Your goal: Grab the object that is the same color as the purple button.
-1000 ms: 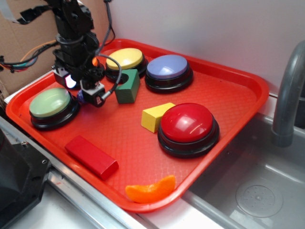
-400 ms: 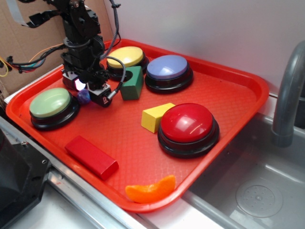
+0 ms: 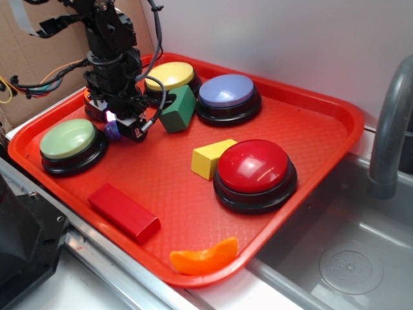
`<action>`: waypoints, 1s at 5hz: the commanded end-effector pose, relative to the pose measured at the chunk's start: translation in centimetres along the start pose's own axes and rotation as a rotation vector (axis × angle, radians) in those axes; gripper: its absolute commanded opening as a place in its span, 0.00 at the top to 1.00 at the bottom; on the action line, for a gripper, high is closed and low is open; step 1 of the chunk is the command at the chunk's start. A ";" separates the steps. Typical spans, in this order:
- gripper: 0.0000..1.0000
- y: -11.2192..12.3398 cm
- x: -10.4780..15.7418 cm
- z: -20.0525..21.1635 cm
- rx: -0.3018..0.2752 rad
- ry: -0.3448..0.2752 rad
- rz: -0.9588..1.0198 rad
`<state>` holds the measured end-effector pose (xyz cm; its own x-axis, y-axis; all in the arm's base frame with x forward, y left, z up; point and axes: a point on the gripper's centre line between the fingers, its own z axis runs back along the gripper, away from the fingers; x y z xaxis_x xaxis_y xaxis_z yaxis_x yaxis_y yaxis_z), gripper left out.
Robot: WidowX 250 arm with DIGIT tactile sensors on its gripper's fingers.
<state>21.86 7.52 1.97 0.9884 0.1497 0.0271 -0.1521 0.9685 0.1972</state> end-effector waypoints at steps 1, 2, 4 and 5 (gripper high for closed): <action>1.00 1.4 1.2 3.9 -0.056 -0.043 0.088; 1.00 1.5 2.0 8.7 -0.151 -0.059 0.143; 1.00 -1.7 0.5 15.2 -0.264 -0.111 0.037; 1.00 -3.5 -1.4 17.2 -0.328 -0.112 -0.019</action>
<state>20.94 -0.26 16.78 0.9876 0.1312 0.0863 -0.1190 0.9839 -0.1330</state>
